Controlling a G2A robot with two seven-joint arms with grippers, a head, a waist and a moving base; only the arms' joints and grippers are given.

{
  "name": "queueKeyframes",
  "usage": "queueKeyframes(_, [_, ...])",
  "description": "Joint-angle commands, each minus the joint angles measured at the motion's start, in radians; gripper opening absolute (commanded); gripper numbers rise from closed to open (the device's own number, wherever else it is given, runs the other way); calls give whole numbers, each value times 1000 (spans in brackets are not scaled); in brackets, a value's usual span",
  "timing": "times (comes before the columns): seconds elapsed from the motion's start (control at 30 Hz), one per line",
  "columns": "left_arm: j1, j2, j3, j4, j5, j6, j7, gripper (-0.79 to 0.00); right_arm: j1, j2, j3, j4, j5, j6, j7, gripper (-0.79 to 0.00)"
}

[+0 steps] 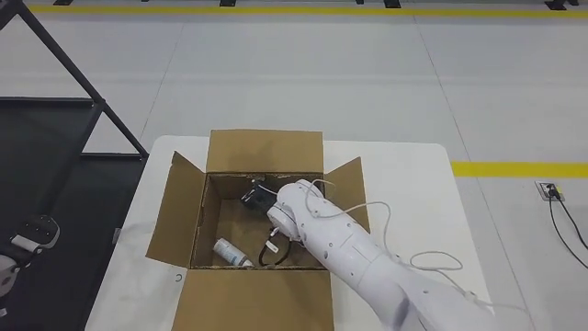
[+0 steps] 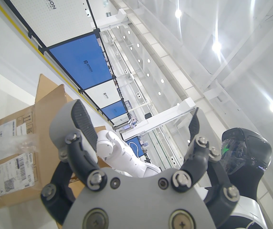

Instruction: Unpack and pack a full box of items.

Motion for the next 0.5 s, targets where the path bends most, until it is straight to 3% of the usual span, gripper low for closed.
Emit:
queueKeyframes(0.0, [0, 0, 0, 0, 0, 0, 0, 0, -9, 17, 11, -38, -13, 11, 4, -785])
queueKeyframes(0.2, [0, 0, 0, 0, 0, 0, 0, 0, -52, 91, 64, -224, -81, 58, 36, -785])
queueKeyframes(0.47, [0, 0, 0, 0, 0, 0, 0, 0, -179, 223, 202, -614, -228, 119, 141, -785])
